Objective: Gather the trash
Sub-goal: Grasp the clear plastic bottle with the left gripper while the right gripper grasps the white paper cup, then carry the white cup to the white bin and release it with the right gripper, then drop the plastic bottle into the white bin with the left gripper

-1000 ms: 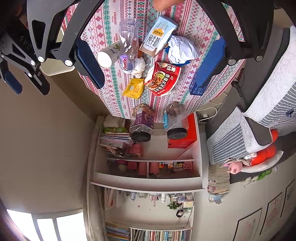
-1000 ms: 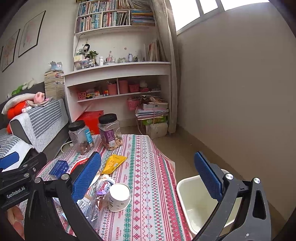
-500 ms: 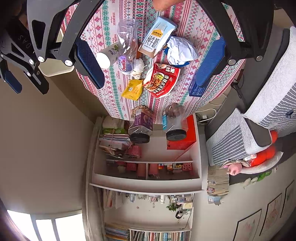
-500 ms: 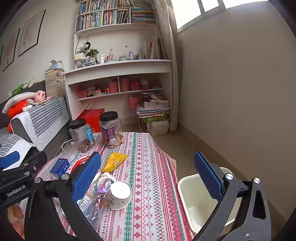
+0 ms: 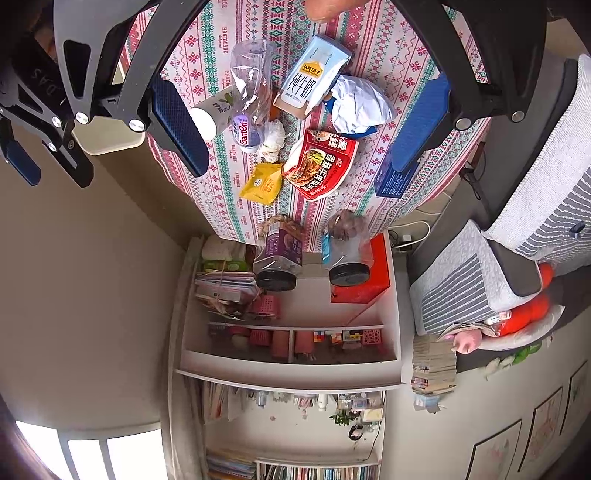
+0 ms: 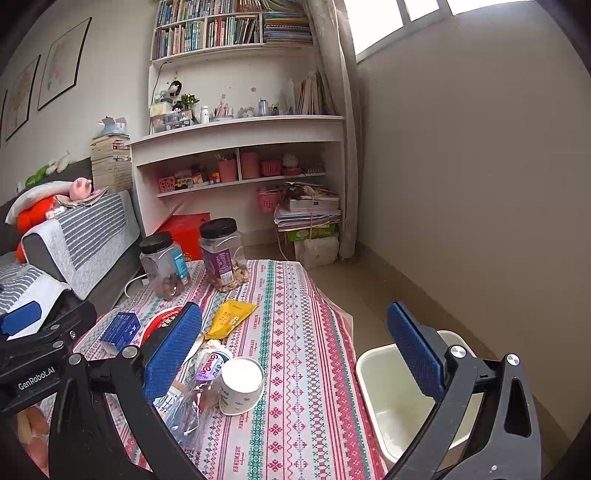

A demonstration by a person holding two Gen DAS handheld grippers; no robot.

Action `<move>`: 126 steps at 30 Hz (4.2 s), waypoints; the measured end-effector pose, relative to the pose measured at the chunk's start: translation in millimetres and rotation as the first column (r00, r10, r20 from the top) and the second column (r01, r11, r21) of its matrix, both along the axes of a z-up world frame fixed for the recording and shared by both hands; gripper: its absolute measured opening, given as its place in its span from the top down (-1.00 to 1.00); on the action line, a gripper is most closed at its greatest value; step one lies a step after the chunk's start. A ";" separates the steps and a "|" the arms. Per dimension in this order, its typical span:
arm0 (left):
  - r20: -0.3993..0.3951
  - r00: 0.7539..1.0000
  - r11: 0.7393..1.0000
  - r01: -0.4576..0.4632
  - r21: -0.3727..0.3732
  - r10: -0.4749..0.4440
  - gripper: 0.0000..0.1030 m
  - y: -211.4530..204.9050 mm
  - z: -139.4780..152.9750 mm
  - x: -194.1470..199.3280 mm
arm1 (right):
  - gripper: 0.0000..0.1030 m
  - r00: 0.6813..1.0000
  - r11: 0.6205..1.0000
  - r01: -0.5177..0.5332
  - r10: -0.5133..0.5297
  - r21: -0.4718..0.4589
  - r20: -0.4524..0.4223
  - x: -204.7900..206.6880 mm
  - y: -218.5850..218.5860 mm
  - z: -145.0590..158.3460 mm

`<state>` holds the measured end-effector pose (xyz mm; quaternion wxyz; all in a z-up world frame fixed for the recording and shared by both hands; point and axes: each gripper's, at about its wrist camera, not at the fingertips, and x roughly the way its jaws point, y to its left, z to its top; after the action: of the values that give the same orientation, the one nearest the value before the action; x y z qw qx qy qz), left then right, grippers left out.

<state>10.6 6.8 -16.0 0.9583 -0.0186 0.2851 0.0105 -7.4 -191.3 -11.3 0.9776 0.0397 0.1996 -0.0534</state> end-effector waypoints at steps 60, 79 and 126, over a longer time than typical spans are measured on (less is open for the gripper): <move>-0.402 0.903 0.983 0.096 -0.155 -0.151 0.14 57.9 -58.6 115.8 | -0.02 0.755 0.974 -0.177 0.226 0.140 -0.616 153.3 60.6 -121.7; -0.302 0.929 0.972 0.175 -0.157 -0.216 0.14 6.9 -52.5 114.1 | -0.01 0.911 0.993 -0.048 0.089 0.110 -0.403 137.8 -15.8 -50.7; -0.354 0.768 0.840 0.530 -0.115 -0.533 -0.37 -253.3 -80.5 78.0 | -0.72 0.895 0.868 0.420 -0.347 0.267 -0.281 45.1 -239.3 -5.7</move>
<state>88.6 -246.4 -96.5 0.8499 0.0610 0.4551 -0.2586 37.7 -430.7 -17.0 0.8987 0.2306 0.3023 -0.2186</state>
